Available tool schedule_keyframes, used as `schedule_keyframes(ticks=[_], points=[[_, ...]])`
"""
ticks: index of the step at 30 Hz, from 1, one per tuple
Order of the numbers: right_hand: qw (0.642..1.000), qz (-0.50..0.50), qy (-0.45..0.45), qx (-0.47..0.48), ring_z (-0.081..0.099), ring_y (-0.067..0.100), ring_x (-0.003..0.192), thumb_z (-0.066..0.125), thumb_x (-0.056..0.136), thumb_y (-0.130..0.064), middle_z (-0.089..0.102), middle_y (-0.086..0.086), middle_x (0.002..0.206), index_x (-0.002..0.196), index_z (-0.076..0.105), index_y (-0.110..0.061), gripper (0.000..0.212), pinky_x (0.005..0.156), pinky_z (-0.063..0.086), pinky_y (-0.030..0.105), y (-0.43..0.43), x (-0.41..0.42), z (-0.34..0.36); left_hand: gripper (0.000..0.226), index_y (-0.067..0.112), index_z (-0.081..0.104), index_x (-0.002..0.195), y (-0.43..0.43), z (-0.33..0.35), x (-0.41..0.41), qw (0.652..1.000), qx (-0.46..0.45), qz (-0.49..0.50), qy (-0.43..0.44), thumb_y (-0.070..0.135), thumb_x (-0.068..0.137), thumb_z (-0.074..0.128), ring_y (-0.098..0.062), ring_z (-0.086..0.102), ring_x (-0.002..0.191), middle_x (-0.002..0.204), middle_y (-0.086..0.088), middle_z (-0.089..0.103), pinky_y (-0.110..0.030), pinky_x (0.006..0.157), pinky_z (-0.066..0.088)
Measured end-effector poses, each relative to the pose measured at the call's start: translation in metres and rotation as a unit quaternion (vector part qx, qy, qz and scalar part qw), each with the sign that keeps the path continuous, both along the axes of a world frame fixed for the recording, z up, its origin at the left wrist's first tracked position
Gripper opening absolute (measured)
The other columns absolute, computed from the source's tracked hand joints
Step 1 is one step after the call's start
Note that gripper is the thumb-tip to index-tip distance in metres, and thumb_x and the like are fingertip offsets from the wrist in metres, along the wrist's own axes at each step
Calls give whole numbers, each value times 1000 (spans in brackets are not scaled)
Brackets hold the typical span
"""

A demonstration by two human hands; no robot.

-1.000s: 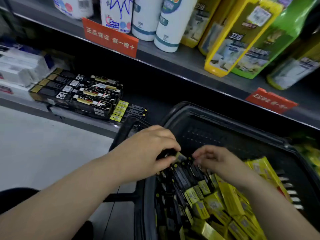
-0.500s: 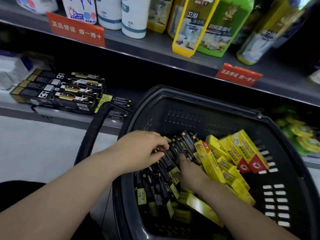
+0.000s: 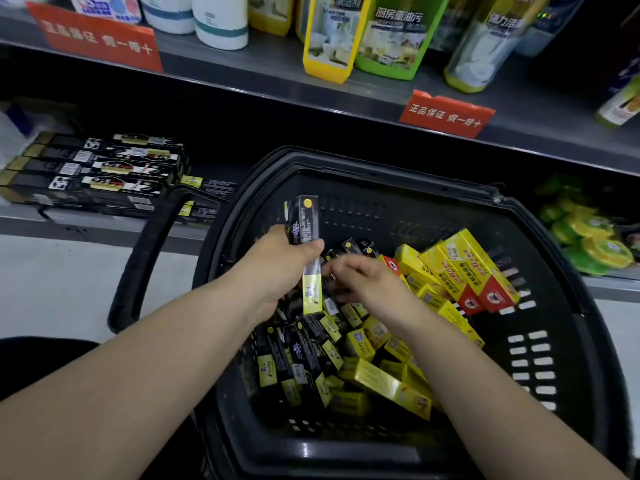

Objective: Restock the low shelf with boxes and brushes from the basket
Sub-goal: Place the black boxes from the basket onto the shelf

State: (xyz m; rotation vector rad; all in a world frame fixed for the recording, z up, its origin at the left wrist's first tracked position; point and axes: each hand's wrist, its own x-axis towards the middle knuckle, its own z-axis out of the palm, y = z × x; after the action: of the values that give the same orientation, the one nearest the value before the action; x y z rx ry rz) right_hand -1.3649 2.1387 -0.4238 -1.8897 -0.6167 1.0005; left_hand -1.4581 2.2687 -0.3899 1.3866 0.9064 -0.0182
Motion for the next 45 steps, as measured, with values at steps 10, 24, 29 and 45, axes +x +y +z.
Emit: schedule_keyframes(ticks=[10, 24, 29, 45], points=[[886, 233, -211, -341, 58, 25, 103, 55, 90, -30, 60, 9, 118, 125, 51, -11, 40, 73, 42, 25, 3, -4, -63, 50, 10, 45, 135, 9, -17, -10, 996, -91, 10, 20, 16, 88, 61, -29, 46, 127, 133, -14, 55, -48, 112, 30], [995, 83, -46, 22, 57, 6, 66, 65, 84, -36, 59, -12, 67, 79, 53, -23, 19, 65, 49, 22, 4, -10, 3, 46, 9, 55, 117, 14, -30, -2, 1000, -28, 1, 4, 28, 79, 72, -20, 61, 103, 110, -4, 66, -37, 95, 46], [946, 135, -191, -223, 64, 30, 94, 46, 97, -34, 67, 12, 102, 107, 60, -16, 25, 77, 50, 35, -3, 9, -33, 71, 11, 36, 140, 14, -29, -5, 999, 0, -46, 0, 25, 81, 72, -9, 51, 97, 117, 1, 58, -21, 85, 33], [998, -46, 43, 10, 65, 3, 89, 60, 69, -37, 65, -11, 95, 103, 43, -34, 38, 78, 52, 25, -9, -3, -11, 13, 24, 59, 93, 13, -23, 0, 996, -76, 40, -18, 34, 86, 64, -19, 64, 96, 100, -1, 69, -35, 88, 49]])
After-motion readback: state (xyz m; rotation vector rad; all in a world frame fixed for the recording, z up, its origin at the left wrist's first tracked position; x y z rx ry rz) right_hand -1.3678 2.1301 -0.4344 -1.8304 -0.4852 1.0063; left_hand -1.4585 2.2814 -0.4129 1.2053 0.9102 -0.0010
